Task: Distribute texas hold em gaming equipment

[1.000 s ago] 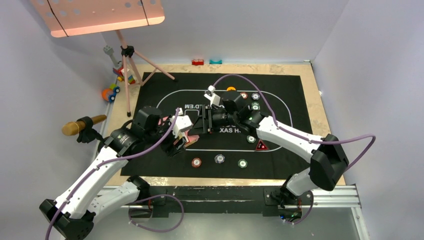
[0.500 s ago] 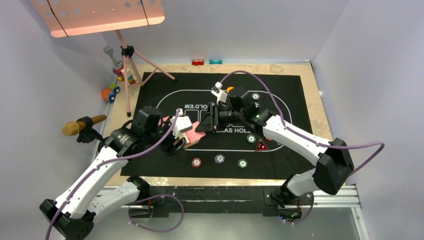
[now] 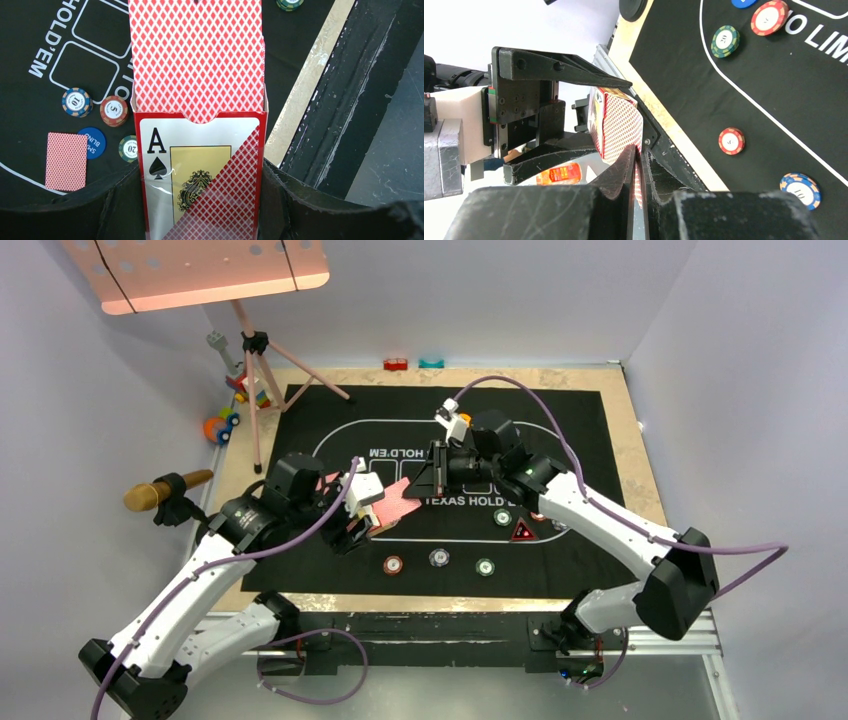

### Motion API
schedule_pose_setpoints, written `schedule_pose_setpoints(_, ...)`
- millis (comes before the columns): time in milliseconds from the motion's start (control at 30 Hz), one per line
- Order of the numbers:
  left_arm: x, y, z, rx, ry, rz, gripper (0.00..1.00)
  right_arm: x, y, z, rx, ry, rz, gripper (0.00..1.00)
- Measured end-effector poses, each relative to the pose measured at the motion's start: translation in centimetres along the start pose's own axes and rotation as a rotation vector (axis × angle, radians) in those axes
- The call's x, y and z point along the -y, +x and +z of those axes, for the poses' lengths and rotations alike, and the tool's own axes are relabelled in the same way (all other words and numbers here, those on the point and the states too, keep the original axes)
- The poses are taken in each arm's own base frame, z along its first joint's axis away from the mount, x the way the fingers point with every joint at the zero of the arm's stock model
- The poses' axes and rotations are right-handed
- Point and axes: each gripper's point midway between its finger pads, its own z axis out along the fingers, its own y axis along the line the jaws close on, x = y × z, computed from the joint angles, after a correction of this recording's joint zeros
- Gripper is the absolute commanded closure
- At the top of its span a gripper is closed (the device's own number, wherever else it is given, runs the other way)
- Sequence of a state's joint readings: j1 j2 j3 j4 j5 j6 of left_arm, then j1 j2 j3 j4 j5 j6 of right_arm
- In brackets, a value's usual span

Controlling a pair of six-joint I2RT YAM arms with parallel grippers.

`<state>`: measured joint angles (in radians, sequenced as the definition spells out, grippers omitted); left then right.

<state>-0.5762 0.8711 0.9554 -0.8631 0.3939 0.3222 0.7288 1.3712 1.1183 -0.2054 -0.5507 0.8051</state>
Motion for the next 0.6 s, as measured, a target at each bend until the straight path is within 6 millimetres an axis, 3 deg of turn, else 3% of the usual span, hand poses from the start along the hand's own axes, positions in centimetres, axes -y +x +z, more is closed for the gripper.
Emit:
schedule_pose_setpoints(100, 0.0, 0.0, -0.1, 0.003, -0.001, 0.000, 0.84, 0.0, -0.5, -0.6, 0.019, 0.011, -0.003, 1.00)
schedule_pose_setpoints(400, 0.1, 0.0, -0.2, 0.011, -0.004, -0.002, 0.88, 0.0, -3.1, -2.7, 0.090, 0.002, 0.017, 1.00)
schedule_pose_setpoints(600, 0.1, 0.0, -0.1, 0.005, -0.001, -0.005, 0.93, 1.8, -7.5, -5.7, 0.221, 0.014, 0.051, 1.00)
